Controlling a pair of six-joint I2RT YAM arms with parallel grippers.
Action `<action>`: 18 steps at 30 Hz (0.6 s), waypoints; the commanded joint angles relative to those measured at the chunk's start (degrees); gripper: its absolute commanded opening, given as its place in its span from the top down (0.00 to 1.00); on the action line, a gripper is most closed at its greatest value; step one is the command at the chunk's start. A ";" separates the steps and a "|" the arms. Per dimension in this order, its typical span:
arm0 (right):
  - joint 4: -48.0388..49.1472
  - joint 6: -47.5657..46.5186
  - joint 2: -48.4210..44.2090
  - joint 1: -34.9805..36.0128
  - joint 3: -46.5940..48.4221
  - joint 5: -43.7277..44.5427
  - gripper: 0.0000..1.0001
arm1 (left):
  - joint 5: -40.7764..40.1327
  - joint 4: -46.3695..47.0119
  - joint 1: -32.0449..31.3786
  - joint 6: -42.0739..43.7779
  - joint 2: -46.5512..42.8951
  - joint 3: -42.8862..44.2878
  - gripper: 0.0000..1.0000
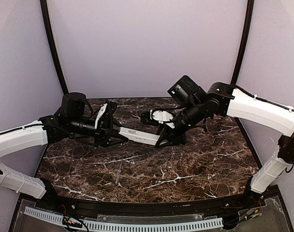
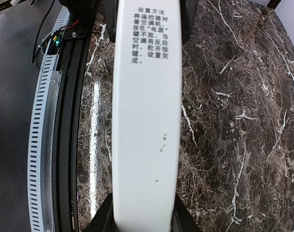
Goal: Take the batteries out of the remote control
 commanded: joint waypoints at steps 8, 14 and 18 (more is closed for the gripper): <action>3.58 1.32 -2.00 -0.30 -1.91 0.81 1.00 | 1.94 0.93 -0.21 0.88 -1.33 0.43 0.93; 1.52 4.93 -0.32 -0.33 -0.04 2.76 0.85 | 0.97 2.56 -0.14 1.51 -3.19 -0.62 0.99; 0.89 5.76 -0.45 -0.35 0.45 2.48 0.54 | 0.27 3.08 -0.18 1.71 -3.59 -0.80 1.00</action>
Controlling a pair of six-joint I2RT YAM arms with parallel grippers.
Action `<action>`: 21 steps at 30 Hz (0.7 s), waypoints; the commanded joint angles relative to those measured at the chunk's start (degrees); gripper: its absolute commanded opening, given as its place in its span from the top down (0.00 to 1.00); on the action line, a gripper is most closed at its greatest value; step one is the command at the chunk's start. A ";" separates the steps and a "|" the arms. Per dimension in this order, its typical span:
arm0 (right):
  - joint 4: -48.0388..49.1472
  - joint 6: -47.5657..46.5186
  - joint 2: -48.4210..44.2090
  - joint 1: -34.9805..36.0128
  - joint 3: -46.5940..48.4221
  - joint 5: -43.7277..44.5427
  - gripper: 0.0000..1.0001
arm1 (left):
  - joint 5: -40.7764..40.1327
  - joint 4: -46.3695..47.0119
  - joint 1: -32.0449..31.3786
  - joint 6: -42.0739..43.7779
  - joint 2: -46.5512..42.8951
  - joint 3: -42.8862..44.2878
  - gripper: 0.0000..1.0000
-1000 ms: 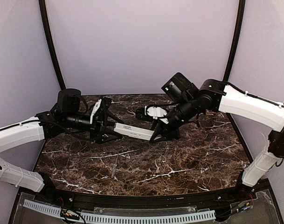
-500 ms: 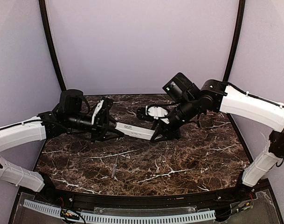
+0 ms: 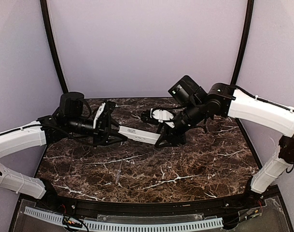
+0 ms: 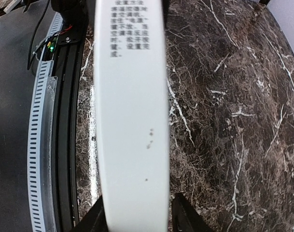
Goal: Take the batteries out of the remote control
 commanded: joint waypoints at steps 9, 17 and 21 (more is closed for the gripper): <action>2.11 7.00 -6.57 -0.46 -2.74 0.78 0.02 | -0.81 3.35 -0.13 1.97 -2.70 -0.98 1.00; 12.70 20.18 -16.27 -3.36 -10.89 3.37 0.01 | -6.67 10.37 -0.13 1.58 -3.06 -2.66 0.99; 15.48 33.90 -19.44 -9.17 -13.33 4.49 0.01 | -11.20 11.48 -0.13 2.89 -2.24 -0.98 0.99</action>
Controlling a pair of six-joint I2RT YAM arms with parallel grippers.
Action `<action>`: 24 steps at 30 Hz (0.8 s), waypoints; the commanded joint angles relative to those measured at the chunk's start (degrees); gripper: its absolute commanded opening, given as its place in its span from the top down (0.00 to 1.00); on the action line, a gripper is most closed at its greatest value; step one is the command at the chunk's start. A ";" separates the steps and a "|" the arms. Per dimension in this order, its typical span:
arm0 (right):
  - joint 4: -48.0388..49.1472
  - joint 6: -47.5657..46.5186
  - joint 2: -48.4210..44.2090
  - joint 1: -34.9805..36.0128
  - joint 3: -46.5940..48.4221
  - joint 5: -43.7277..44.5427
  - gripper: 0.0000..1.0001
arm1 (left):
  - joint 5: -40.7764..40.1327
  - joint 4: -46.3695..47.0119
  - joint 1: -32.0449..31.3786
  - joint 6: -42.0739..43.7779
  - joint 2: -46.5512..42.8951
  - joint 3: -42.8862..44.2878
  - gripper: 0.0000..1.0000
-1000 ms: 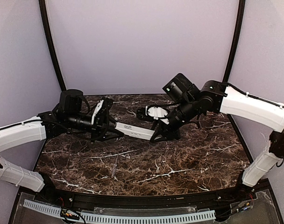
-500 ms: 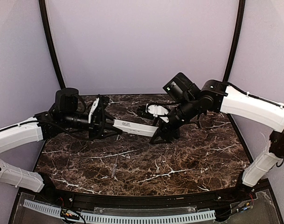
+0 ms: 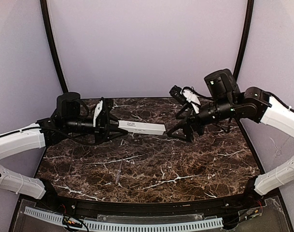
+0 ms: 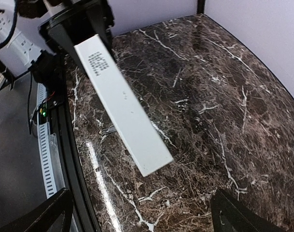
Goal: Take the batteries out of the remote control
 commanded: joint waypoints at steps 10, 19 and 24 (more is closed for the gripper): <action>8.30 40.22 -4.85 -13.39 -4.01 -7.02 0.01 | -4.68 15.79 -0.13 -0.26 3.92 2.49 1.00; 14.93 49.39 -0.99 -13.91 -4.27 -16.47 0.01 | 2.46 28.48 -0.13 -8.09 8.17 2.21 1.00; 23.16 54.68 2.02 -13.90 -4.95 -22.08 0.01 | 2.71 29.20 -0.13 -8.35 7.01 0.30 1.00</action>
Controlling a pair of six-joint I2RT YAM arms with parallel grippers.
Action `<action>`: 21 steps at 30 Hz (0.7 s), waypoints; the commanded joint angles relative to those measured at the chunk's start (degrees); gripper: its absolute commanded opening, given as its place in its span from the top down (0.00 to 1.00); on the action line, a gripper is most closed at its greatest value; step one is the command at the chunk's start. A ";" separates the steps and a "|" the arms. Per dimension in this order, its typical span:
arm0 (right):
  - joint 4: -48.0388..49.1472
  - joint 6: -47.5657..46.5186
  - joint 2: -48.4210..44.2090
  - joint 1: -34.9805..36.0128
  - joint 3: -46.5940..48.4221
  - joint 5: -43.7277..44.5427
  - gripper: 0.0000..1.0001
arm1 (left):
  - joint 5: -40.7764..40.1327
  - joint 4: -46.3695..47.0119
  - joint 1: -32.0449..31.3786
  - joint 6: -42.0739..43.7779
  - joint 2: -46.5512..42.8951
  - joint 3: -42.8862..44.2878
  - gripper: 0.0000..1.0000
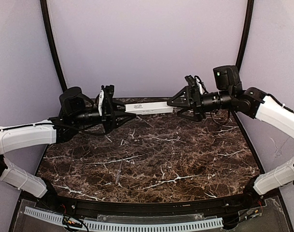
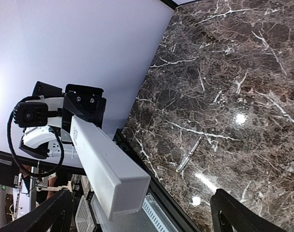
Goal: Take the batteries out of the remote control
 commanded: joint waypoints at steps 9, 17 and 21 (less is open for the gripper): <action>13.69 10.16 8.24 -0.13 2.82 -13.67 0.02 | 2.23 5.82 -0.13 -3.04 -2.61 -2.43 1.00; 18.20 11.62 9.67 1.99 0.99 -17.12 0.21 | 2.58 7.02 -0.13 -4.48 -1.95 -2.34 1.00; 18.69 10.70 10.12 3.24 1.41 -17.85 0.31 | 2.70 7.03 -0.13 -4.39 -1.82 -2.43 1.00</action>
